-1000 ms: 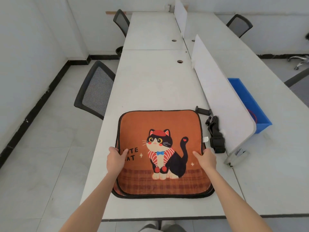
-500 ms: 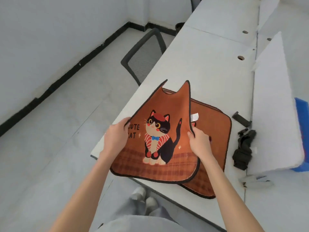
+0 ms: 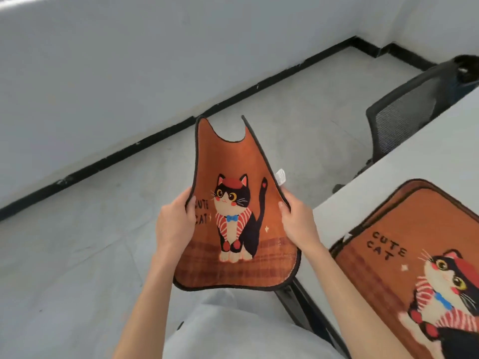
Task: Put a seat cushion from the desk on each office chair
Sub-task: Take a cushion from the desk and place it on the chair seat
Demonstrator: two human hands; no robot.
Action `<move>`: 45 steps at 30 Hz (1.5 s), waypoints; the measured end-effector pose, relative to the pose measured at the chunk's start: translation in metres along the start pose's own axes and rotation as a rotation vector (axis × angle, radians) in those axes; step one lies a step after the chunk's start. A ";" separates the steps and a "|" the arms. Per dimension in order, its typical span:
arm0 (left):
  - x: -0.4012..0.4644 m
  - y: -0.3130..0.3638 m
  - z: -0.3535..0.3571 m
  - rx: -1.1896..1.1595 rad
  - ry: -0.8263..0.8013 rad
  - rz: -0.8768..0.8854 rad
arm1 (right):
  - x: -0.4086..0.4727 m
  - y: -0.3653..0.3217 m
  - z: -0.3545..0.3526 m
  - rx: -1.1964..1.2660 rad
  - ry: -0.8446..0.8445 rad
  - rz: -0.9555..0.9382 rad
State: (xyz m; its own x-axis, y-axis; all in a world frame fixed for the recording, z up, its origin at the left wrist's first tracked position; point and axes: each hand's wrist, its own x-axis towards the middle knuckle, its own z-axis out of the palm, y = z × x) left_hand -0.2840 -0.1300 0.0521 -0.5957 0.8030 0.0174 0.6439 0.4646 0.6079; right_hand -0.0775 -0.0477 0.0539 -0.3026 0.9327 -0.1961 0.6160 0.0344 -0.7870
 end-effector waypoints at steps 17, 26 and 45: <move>0.317 0.025 0.024 0.023 -0.420 0.200 | 0.218 -0.038 0.031 0.078 0.137 0.286; 0.482 0.141 0.103 -0.020 -0.416 0.263 | 0.420 -0.038 -0.068 0.096 0.234 0.284; 0.760 0.541 0.395 -0.045 -0.854 0.729 | 0.698 0.079 -0.315 0.033 0.709 0.654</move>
State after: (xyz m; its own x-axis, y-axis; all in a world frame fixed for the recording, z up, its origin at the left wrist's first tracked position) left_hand -0.1987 0.8789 0.0811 0.4518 0.8779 -0.1585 0.6760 -0.2210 0.7030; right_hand -0.0113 0.7187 0.0390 0.6094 0.7642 -0.2110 0.4826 -0.5687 -0.6661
